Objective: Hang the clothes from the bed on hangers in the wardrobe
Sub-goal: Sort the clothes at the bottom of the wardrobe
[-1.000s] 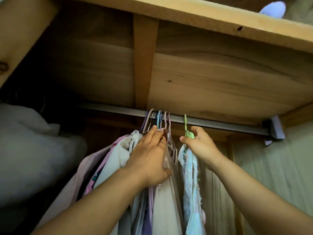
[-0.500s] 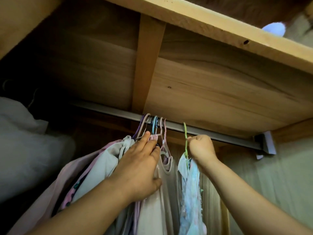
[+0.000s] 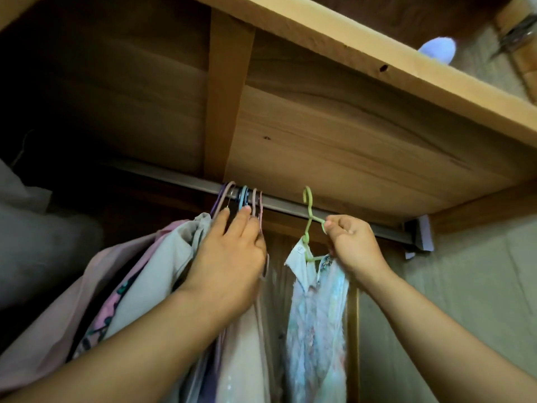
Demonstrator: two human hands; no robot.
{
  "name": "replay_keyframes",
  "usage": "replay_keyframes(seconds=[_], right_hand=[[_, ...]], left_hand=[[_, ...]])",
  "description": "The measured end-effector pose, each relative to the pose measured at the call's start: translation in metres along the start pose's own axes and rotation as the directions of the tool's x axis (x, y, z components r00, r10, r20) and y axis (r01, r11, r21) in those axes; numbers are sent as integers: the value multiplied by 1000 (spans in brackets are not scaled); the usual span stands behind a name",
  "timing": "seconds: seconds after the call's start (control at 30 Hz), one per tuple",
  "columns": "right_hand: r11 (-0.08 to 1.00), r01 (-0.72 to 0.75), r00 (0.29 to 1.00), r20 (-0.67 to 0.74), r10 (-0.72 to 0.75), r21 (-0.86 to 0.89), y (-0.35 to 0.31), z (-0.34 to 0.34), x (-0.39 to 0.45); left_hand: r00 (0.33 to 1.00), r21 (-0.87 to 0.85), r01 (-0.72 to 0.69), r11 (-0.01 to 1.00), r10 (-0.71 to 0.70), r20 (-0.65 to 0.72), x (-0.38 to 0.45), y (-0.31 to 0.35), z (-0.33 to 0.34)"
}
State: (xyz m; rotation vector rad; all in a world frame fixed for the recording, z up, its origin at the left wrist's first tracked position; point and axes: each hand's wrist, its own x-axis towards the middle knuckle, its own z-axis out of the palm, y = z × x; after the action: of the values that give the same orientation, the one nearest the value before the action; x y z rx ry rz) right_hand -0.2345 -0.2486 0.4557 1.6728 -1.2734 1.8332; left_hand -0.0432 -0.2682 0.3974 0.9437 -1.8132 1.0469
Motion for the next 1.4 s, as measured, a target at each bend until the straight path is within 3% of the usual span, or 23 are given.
replay_keyframes(seconds=[0.07, 0.13, 0.27, 0.4, 0.5, 0.63, 0.73, 0.83, 0.97, 1.07, 1.17, 1.27, 1.4], right_hand=[[1000, 10, 1000, 9, -10, 27, 5, -20, -14], [999, 53, 998, 29, -53, 1, 6, -45, -34], [989, 133, 991, 40, -131, -69, -2, -102, -86], [969, 197, 980, 14, -197, -150, -20, -158, -145], [956, 210, 976, -14, -217, -206, -38, -195, -189], [980, 164, 986, -11, -166, -116, -61, -234, -245], [998, 35, 999, -37, -37, -51, -77, -258, -283], [969, -165, 986, 0, 167, -182, -93, -288, -322], [745, -251, 942, 22, 336, -618, -127, -315, -377], [560, -271, 906, -11, 424, -783, -150, -318, -417], [249, -311, 816, -124, 564, -917, -165, -331, -461], [-64, -403, 695, -351, 627, -913, -180, -352, -504], [-309, -534, 523, -595, 610, -787, -211, -361, -552]], left_hand=[[999, 43, 2, 999, -1, -33, -2, 14, -1], [990, -53, -86, 995, 80, -113, -4, 30, 2], [995, -319, -79, 944, 56, -80, -11, 78, -2], [999, -550, 13, 835, -32, -25, -17, 121, 0], [997, -710, 74, 700, -46, 58, -23, 154, -2], [999, -857, -33, 513, 48, -10, -38, 201, -20], [993, -865, -117, 488, 81, -88, -57, 223, -34], [987, -866, -137, 482, 140, -79, -92, 242, -42], [978, -899, -159, 409, 191, -86, -153, 281, -60], [962, -949, -202, 244, 233, -145, -203, 315, -76], [955, -979, -186, 87, 250, -159, -248, 348, -94], [919, -961, -236, -143, 289, -269, -283, 385, -117], [843, -874, -302, -381, 322, -432, -323, 429, -156]])
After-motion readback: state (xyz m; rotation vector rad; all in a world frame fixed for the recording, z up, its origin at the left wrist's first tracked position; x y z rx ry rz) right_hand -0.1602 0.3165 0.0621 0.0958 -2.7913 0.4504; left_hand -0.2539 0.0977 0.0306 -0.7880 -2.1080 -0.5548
